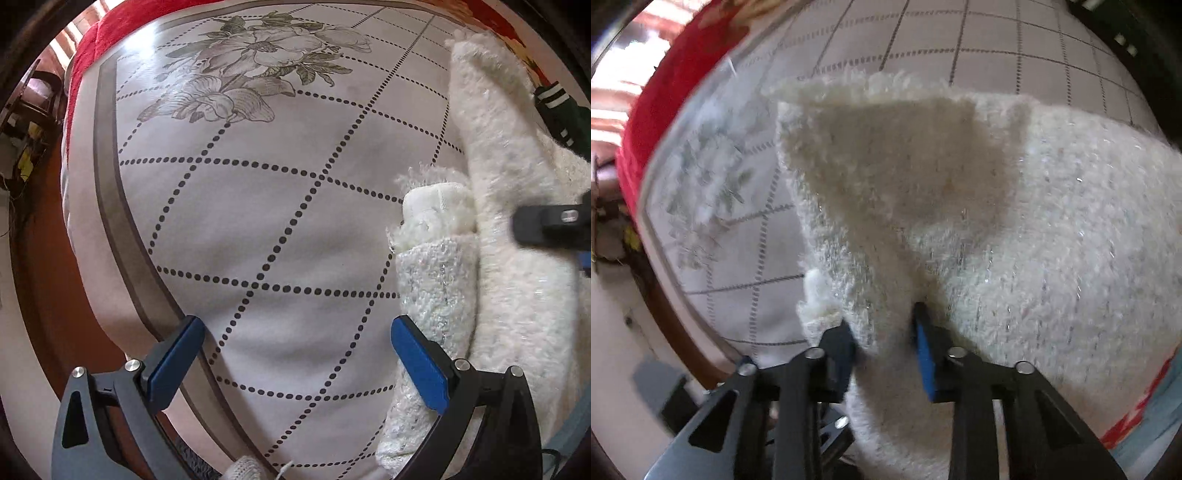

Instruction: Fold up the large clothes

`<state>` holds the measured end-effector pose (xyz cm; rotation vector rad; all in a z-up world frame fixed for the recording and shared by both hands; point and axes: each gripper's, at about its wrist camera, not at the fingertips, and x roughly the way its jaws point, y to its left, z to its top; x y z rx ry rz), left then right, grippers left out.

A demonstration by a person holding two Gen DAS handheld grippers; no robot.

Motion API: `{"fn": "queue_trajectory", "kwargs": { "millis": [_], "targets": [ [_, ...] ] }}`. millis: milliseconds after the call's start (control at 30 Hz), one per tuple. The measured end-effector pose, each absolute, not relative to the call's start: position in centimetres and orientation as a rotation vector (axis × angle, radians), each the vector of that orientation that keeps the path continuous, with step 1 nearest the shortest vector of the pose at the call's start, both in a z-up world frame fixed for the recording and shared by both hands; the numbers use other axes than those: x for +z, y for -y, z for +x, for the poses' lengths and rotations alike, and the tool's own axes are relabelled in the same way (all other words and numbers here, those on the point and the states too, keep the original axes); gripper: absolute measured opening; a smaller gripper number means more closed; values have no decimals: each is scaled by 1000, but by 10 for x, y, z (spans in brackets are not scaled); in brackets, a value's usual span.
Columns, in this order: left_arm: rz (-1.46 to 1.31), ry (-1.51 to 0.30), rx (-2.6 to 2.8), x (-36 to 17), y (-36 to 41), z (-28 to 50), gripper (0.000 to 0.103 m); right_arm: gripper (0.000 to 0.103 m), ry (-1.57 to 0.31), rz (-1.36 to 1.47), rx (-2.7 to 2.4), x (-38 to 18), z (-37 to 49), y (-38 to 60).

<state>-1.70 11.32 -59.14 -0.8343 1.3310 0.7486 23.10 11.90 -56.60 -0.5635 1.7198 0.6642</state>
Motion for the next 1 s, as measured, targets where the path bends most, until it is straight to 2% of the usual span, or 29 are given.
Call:
{"fn": "queue_trajectory", "kwargs": {
  "millis": [333, 567, 600, 667, 767, 800, 867, 933, 1000],
  "targets": [
    [-812, -1327, 691, -596, -96, -4, 103, 23, -1627, -356, 845, -495, 210, -74],
    [-766, -1351, 684, -592, -90, -4, 102, 24, -1681, -361, 959, -500, 198, -67],
    [-762, -1356, 681, -591, -90, -6, 102, 26, -1700, -352, 957, -506, 202, -63],
    [-763, -1367, 678, -585, -92, -16, 102, 38, -1754, -313, 968, -521, 208, -64],
    [-797, -1370, 678, -570, -100, -35, 102, 49, -1856, -133, 995, -522, 224, -63],
    [-801, -1363, 687, -561, -104, -42, 102, 50, -1856, -49, 1014, -512, 231, -56],
    [-778, -1343, 713, -533, -113, -53, 102, 62, -1801, 41, 973, -490, 242, -32],
    [-760, -1308, 723, -510, -120, -53, 103, 65, -1732, 103, 870, -471, 253, 7],
    [-708, -1277, 712, -485, -123, -40, 103, 74, -1701, 161, 696, -467, 259, 61]
  ]
}}
